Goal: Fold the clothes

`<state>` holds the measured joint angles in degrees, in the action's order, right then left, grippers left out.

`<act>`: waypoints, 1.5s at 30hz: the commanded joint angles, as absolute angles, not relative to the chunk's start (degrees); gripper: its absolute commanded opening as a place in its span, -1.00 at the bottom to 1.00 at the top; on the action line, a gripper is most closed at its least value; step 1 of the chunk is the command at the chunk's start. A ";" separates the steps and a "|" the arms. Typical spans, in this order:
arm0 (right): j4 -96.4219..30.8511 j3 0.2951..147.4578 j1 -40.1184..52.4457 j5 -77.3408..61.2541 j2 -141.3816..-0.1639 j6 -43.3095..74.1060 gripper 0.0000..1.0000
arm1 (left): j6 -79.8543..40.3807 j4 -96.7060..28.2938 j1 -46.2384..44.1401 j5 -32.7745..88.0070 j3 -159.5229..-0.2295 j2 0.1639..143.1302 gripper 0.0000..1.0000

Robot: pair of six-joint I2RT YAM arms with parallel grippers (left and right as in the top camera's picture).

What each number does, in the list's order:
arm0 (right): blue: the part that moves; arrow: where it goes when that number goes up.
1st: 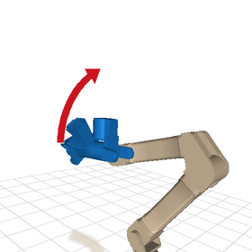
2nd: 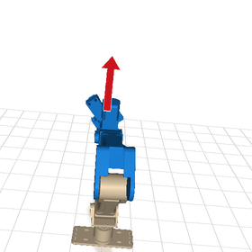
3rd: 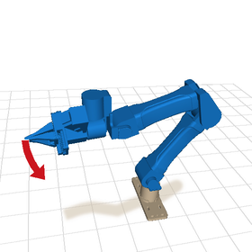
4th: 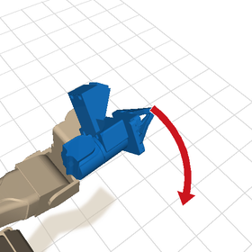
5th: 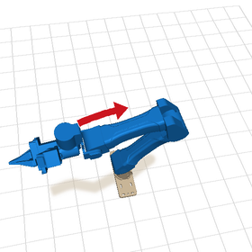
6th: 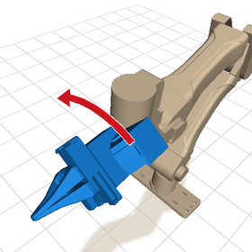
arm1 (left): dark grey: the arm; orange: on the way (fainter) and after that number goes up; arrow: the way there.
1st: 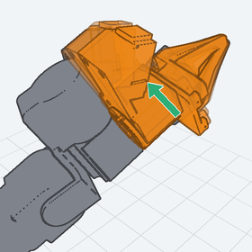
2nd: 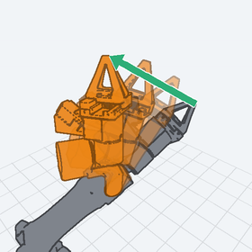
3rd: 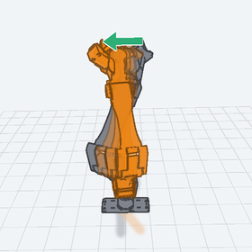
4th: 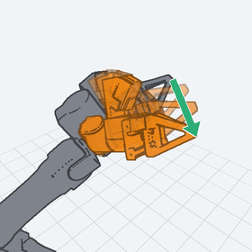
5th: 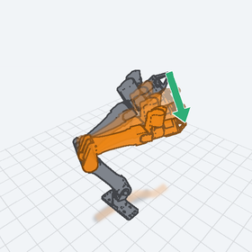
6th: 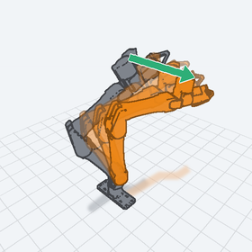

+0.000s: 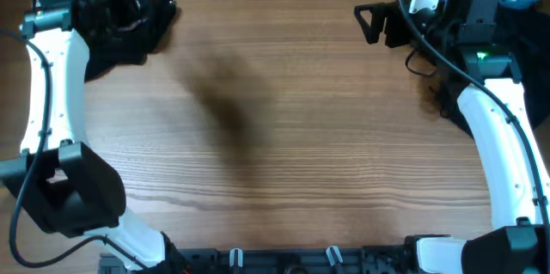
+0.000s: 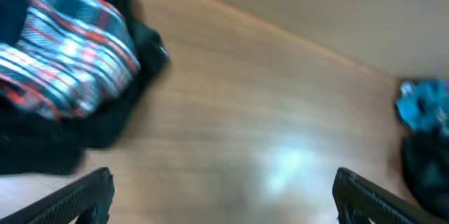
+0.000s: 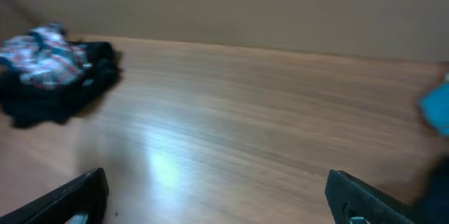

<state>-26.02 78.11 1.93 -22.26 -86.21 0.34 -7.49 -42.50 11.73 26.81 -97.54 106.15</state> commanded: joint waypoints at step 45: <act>-32.25 77.89 1.74 6.39 -80.25 -4.51 0.99 | 1.28 -47.22 -22.28 9.93 -97.41 96.01 1.00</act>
<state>-32.34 78.08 1.93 5.21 -79.70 -4.01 0.38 -47.16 -22.09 10.46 -97.51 96.47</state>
